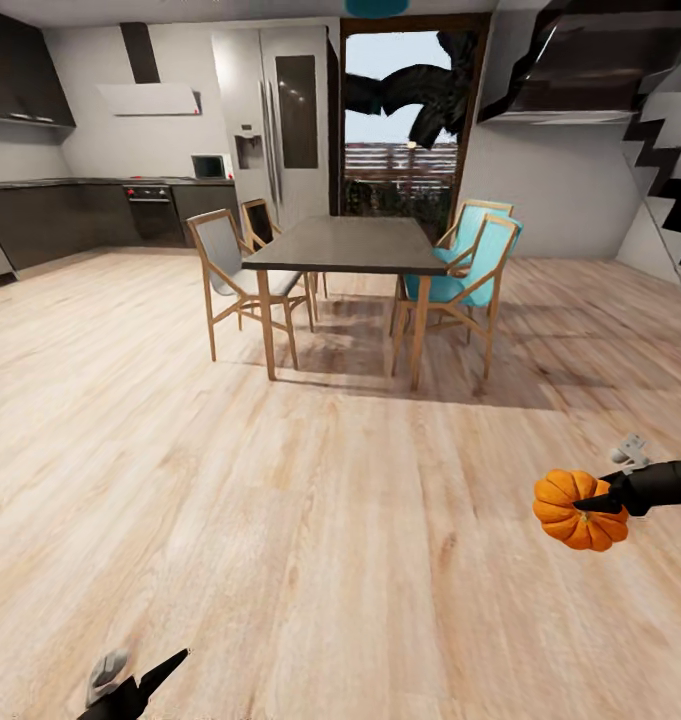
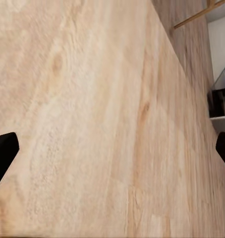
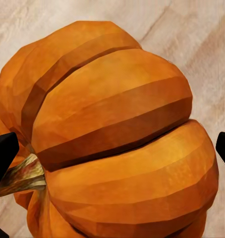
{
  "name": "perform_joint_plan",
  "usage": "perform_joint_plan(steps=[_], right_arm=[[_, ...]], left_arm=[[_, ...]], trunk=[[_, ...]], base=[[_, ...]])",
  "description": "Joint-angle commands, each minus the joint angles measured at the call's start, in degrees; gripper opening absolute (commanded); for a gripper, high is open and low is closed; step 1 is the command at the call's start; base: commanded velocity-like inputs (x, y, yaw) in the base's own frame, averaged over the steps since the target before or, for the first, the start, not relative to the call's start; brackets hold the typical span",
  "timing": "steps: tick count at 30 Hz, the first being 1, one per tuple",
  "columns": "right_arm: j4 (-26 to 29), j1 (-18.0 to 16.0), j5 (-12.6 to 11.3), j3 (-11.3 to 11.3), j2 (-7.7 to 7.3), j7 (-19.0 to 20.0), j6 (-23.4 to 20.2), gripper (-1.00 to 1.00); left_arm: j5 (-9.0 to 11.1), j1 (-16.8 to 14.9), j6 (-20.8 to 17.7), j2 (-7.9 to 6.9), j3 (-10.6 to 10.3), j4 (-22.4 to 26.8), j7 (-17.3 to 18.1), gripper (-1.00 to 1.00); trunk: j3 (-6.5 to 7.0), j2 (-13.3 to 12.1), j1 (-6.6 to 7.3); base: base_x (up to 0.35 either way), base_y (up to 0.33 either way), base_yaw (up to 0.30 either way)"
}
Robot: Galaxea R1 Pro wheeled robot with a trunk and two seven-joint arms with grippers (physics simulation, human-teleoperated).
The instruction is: Place each of the two pumpkins and all three candles from the living room inside a cabinet in the living room (use any cabinet), then make sure every cabinet is closed, and position the cauldron so it is next to a table in the living room.
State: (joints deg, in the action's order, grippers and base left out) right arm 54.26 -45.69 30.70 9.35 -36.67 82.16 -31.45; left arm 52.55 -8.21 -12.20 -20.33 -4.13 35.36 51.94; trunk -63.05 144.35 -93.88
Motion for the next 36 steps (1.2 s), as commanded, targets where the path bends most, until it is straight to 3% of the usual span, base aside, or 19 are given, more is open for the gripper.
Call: perform_joint_plan(steps=[1,22,36], right_arm=[[0.12,-0.04,0.33,0.13,0.02,0.45,-0.63,-1.00],[0.12,-0.04,0.40,0.06,0.02,0.45,-0.56,-1.00],[0.14,-0.05,0.50,0.12,0.02,0.45,-0.54,-1.00]], left_arm=[[0.60,-0.05,-0.54,-0.06,-0.26,-0.03,0.09,1.00],[0.63,-0.05,-0.50,-0.06,-0.26,-0.03,0.09,1.00],[0.63,-0.05,-0.45,-0.06,-0.26,-0.03,0.01,1.00]], trunk=[[-0.02,0.02,0.01],[0.51,0.02,0.01],[0.87,0.02,0.01]], base=[[0.000,0.000,0.287],[0.002,0.000,0.287],[0.256,0.059,0.287]])
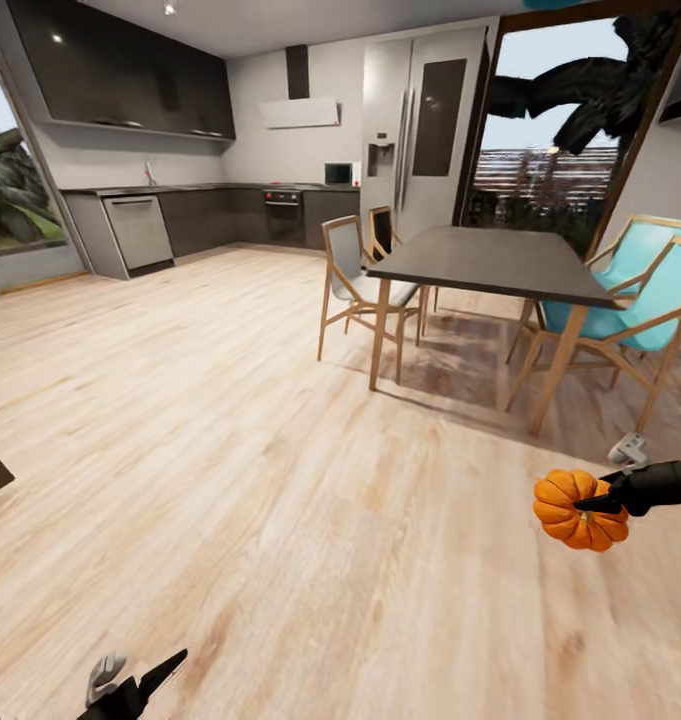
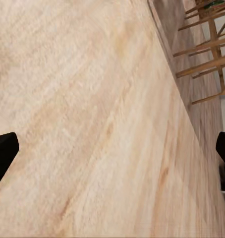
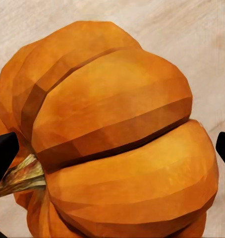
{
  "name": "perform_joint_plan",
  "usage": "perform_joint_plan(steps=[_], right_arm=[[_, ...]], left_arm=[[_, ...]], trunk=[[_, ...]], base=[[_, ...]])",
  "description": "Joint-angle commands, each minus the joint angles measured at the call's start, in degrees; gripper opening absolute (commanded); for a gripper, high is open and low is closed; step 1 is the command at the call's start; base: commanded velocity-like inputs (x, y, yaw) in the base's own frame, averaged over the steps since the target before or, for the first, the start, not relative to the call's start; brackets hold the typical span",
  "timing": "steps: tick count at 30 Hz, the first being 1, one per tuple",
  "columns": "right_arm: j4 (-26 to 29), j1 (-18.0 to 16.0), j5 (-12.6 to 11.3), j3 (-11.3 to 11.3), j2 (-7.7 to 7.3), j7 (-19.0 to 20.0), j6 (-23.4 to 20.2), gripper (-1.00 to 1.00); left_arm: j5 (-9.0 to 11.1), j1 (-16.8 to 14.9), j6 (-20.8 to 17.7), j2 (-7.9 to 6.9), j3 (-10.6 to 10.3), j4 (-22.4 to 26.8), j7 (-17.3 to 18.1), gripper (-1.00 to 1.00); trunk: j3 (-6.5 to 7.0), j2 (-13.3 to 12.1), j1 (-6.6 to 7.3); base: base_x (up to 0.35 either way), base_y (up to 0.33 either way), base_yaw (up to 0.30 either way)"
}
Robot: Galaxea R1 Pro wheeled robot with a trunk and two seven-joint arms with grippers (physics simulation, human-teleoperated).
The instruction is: Place each of the two pumpkins and all three candles from the living room inside a cabinet in the living room (use any cabinet), then make sure every cabinet is closed, and position the cauldron so it is next to a table in the living room.
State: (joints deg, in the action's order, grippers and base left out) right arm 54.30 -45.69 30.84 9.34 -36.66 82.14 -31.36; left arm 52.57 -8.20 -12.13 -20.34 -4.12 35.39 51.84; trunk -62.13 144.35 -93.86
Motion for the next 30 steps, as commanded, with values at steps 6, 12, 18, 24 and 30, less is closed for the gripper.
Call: perform_joint_plan(steps=[6,12,18,24,30], right_arm=[[0.10,-0.02,0.36,0.13,0.01,0.48,-0.64,-1.00],[0.10,-0.04,0.36,0.14,0.01,0.48,-0.64,-1.00],[0.09,-0.07,0.37,0.14,0.01,0.48,-0.64,-1.00],[0.04,-0.04,0.44,0.07,0.01,0.48,-0.64,-1.00],[0.02,-0.04,0.45,0.06,0.01,0.48,-0.64,-1.00]], left_arm=[[0.60,-0.06,-0.53,-0.05,-0.27,-0.06,0.16,1.00],[0.60,-0.06,-0.53,-0.05,-0.27,-0.06,0.18,1.00],[0.60,-0.06,-0.53,-0.05,-0.27,-0.06,0.19,1.00],[0.60,-0.06,-0.53,-0.05,-0.27,-0.06,0.19,1.00],[0.60,-0.06,-0.53,-0.05,-0.27,-0.06,0.19,1.00]], trunk=[[0.10,0.02,0.00],[0.25,0.02,0.00],[0.40,0.02,0.00],[0.44,0.02,0.00],[0.45,0.02,0.00]], base=[[0.039,0.295,0.287],[0.003,0.313,0.287],[0.051,0.302,0.287],[0.206,0.248,0.288],[0.246,0.227,0.289]])
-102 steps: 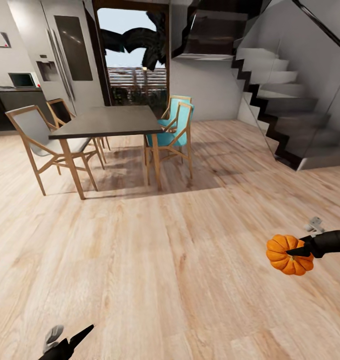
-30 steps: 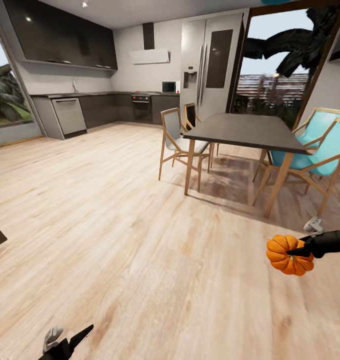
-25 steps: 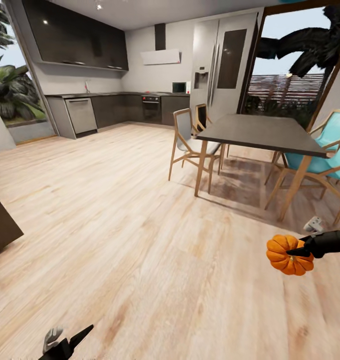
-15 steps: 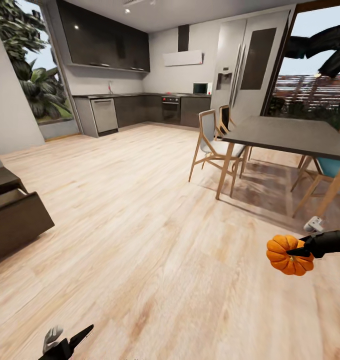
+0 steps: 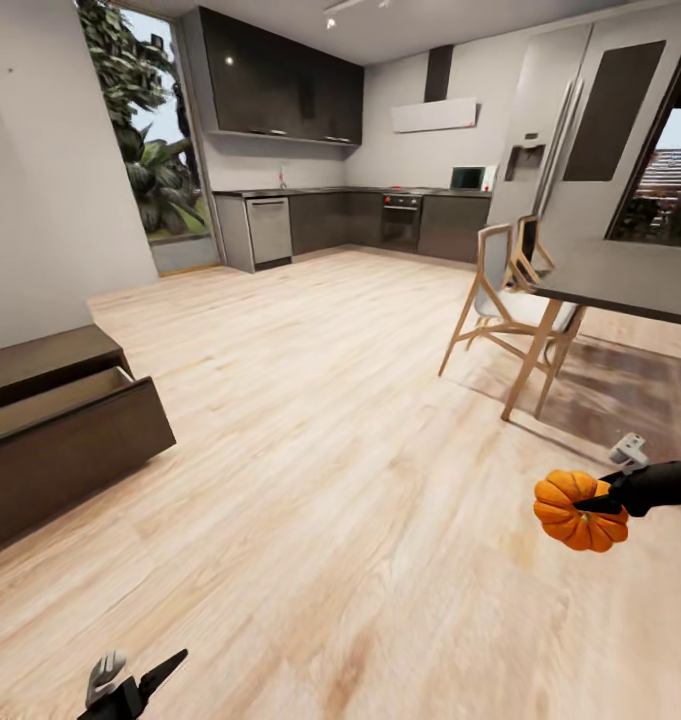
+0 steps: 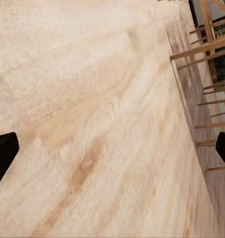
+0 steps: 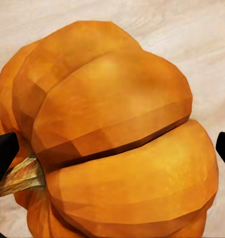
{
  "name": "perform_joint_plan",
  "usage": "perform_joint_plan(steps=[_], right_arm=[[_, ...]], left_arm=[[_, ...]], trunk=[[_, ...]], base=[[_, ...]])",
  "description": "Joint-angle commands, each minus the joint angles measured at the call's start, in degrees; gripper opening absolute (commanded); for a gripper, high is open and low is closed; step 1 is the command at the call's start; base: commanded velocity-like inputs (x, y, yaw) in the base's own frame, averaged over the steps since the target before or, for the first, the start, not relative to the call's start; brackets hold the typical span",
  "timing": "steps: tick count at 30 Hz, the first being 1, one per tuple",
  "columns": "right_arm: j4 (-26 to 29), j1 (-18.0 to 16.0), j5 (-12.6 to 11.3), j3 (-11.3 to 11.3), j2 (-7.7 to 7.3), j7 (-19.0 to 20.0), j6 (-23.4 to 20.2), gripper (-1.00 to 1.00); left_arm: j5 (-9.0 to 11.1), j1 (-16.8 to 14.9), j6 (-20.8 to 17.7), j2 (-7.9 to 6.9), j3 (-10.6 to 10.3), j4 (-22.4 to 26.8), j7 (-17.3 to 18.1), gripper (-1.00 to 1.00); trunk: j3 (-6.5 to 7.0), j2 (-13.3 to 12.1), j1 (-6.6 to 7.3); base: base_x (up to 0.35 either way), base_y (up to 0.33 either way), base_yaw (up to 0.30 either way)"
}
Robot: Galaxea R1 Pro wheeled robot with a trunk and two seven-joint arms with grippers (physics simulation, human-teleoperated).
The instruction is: Place each of the two pumpkins and all three candles from the living room inside a cabinet in the living room (use any cabinet), then make sure every cabinet is closed, and position the cauldron so it is next to a table in the living room.
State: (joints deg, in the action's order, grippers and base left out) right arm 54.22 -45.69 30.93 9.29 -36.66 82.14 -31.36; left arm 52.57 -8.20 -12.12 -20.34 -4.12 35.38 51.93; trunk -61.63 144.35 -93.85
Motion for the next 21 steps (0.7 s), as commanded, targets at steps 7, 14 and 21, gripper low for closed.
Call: perform_joint_plan(steps=[7,14,21], right_arm=[[0.10,-0.06,0.36,0.12,0.01,0.48,-0.56,-1.00],[0.10,-0.07,0.36,0.12,0.01,0.48,-0.55,-1.00],[0.10,-0.05,0.36,0.12,0.01,0.48,-0.54,-1.00]], left_arm=[[0.61,-0.06,-0.53,-0.05,-0.27,-0.05,0.10,1.00],[0.61,-0.06,-0.53,-0.05,-0.27,-0.05,0.10,1.00],[0.61,-0.06,-0.53,-0.05,-0.27,-0.05,0.10,1.00]], trunk=[[-0.05,0.02,-0.01],[-0.05,0.02,-0.01],[-0.05,0.02,-0.01]], base=[[0.173,0.257,0.289],[0.069,0.303,0.290],[0.236,0.222,0.289]])
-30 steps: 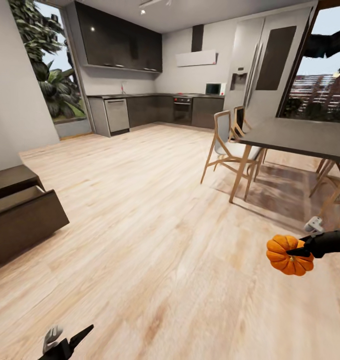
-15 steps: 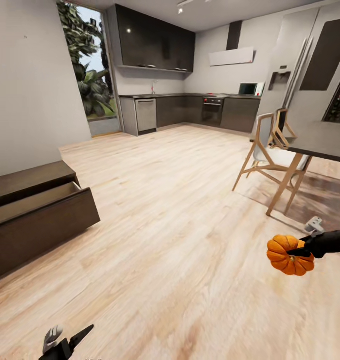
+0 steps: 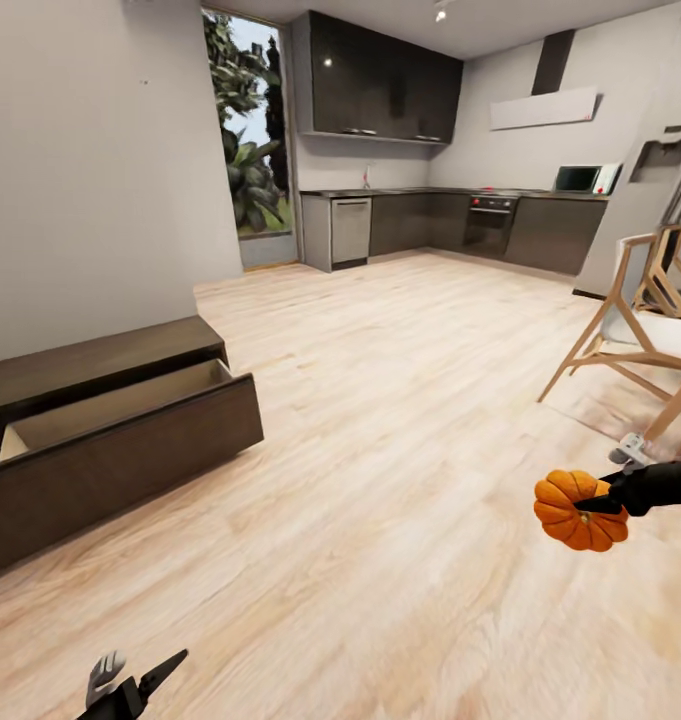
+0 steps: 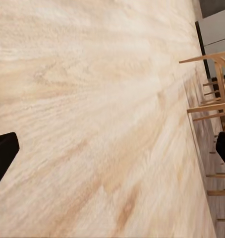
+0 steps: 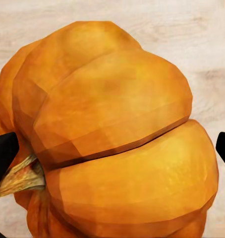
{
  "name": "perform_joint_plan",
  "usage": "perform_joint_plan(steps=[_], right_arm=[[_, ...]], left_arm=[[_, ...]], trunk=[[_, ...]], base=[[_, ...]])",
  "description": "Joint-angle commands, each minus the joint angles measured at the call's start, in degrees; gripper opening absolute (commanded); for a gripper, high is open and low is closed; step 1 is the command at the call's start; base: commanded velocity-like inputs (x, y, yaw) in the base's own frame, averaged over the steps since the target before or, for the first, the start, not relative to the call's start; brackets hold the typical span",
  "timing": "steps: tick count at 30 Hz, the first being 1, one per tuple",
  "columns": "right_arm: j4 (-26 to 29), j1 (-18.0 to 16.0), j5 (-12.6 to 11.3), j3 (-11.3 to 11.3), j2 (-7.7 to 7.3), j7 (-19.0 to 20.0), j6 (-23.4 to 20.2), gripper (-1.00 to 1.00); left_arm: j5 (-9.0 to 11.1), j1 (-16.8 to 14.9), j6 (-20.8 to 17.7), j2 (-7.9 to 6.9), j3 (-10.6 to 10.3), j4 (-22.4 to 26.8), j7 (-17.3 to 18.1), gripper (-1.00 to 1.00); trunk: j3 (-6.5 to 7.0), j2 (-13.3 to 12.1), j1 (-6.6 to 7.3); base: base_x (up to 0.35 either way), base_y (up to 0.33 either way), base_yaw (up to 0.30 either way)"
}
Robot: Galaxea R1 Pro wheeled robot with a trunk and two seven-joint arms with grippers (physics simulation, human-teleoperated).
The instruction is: Place each of the two pumpkins and all three candles from the living room inside a cabinet in the living room (use any cabinet), then make sure every cabinet is closed, and position the cauldron so it is next to a table in the living room.
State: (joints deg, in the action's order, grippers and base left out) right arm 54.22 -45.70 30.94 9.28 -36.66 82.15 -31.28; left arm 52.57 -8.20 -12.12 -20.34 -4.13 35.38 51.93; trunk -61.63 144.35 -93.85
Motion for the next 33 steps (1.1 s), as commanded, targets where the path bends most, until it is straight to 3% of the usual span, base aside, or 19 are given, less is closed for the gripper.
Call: perform_joint_plan(steps=[1,9,33], right_arm=[[0.10,-0.03,0.35,0.13,0.01,0.47,-0.63,-1.00],[0.10,-0.07,0.35,0.13,0.01,0.47,-0.63,-1.00],[0.10,-0.02,0.40,0.13,0.01,0.47,-0.63,-1.00]], left_arm=[[0.61,-0.06,-0.54,-0.05,-0.27,-0.04,0.10,1.00],[0.61,-0.06,-0.46,-0.05,-0.27,-0.04,0.10,1.00],[0.61,-0.06,-0.45,-0.05,-0.27,-0.04,0.10,1.00]], trunk=[[-0.05,0.02,-0.02],[-0.05,0.02,-0.02],[-0.05,0.02,-0.02]], base=[[0.305,0.100,0.289],[0.137,-0.097,0.290],[0.004,-0.138,0.290]])
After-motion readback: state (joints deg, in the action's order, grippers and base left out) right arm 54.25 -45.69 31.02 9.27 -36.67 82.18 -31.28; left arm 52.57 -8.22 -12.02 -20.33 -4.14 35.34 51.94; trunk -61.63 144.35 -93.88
